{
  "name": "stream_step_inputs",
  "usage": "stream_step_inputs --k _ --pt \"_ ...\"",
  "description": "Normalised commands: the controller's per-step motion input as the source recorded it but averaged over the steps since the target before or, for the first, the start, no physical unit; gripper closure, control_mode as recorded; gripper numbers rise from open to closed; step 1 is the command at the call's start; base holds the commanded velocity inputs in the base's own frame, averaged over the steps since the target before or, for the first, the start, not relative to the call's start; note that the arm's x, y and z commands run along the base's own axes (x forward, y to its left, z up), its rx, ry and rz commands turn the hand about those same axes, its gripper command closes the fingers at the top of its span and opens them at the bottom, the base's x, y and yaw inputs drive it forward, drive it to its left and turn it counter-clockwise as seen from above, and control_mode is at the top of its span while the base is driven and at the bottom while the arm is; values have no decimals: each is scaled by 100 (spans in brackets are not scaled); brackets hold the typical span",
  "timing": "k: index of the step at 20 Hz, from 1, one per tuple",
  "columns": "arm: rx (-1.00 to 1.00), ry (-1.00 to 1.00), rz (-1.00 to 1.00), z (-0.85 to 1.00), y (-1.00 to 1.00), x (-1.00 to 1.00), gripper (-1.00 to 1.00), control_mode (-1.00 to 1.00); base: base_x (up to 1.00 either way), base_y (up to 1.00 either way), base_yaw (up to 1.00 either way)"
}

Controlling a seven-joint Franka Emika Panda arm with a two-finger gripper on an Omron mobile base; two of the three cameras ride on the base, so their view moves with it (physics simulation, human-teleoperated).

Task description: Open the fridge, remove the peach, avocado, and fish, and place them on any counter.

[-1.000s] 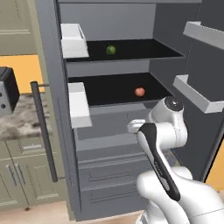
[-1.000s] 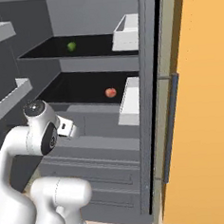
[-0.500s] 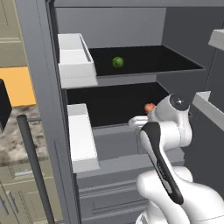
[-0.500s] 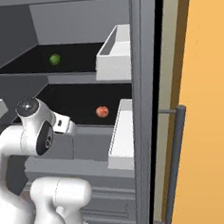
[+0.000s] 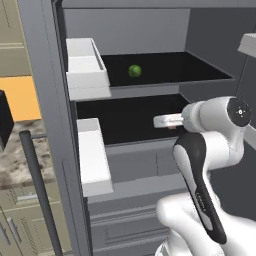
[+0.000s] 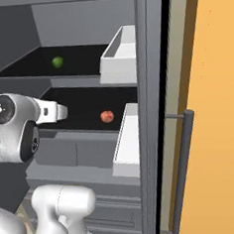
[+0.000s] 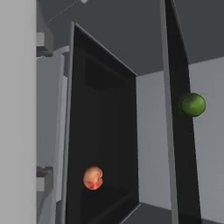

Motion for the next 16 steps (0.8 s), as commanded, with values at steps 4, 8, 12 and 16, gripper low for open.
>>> stream_step_inputs --k 4,8,12,16 --pt "0 0 0 87 14 62 -100 -100 0 0 0" --pt "0 0 0 85 17 42 -100 -100 0 0 0" --pt "-1 -1 0 56 11 50 -100 -100 0 0 0" --pt "-3 0 0 0 4 70 -100 -100 0 0 0"
